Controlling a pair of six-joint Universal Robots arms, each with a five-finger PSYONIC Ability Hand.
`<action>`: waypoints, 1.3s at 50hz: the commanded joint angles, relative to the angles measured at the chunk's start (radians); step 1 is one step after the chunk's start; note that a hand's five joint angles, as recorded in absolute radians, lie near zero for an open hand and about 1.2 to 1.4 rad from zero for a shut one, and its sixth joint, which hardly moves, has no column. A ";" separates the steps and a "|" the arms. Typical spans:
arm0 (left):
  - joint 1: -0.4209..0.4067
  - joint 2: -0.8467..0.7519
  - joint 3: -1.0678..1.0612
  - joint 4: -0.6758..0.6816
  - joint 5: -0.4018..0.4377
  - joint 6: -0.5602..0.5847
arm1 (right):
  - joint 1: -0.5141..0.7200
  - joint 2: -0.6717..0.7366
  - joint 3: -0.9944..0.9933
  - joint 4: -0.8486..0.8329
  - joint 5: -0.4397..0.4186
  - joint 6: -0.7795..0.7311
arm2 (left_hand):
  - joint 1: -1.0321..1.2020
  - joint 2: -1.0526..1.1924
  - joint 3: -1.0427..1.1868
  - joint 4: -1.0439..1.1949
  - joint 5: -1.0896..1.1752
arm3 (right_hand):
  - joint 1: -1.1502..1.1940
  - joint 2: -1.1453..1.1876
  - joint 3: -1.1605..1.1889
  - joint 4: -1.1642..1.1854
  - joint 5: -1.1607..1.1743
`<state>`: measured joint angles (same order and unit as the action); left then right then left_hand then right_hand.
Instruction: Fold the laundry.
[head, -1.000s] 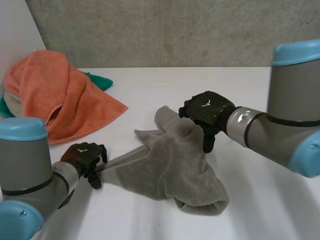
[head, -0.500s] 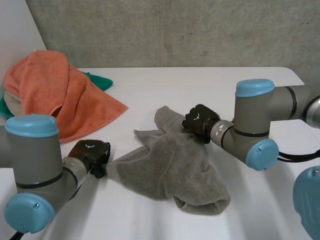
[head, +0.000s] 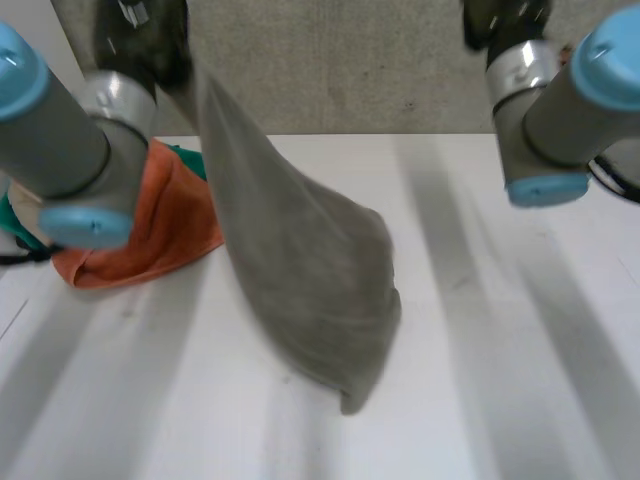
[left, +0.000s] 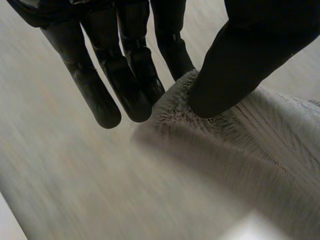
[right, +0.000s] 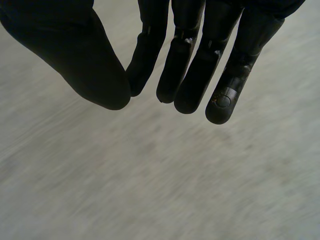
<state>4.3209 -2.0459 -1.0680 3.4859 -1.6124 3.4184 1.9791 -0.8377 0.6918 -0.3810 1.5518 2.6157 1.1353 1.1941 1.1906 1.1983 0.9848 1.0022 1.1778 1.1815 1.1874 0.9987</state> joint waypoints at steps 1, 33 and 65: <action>-0.020 0.115 -0.001 0.254 -0.026 0.002 | -0.029 -0.210 0.135 -0.046 -0.016 0.095 | 0.261 0.202 0.206 0.198 0.237 | 0.394 0.218 0.215 0.209 0.223; -0.113 0.596 -0.513 0.101 0.264 0.041 | 0.046 0.155 0.115 0.381 -0.498 0.308 | 0.261 0.202 0.206 0.198 0.237 | -0.828 -1.003 -1.007 -1.013 -0.999; -0.081 0.627 -0.552 0.108 0.246 0.039 | 0.015 -0.024 0.090 0.202 -0.107 0.318 | 0.261 0.202 0.206 0.198 0.237 | 0.394 0.218 0.215 0.209 0.223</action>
<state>4.2110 -1.3301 -1.6556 3.5912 -1.3562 3.4576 2.1138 -0.6075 0.6146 -0.1088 1.3970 3.0330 1.1354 1.1957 1.1921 1.2022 0.9847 0.9891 1.1782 1.1818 1.1874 0.9727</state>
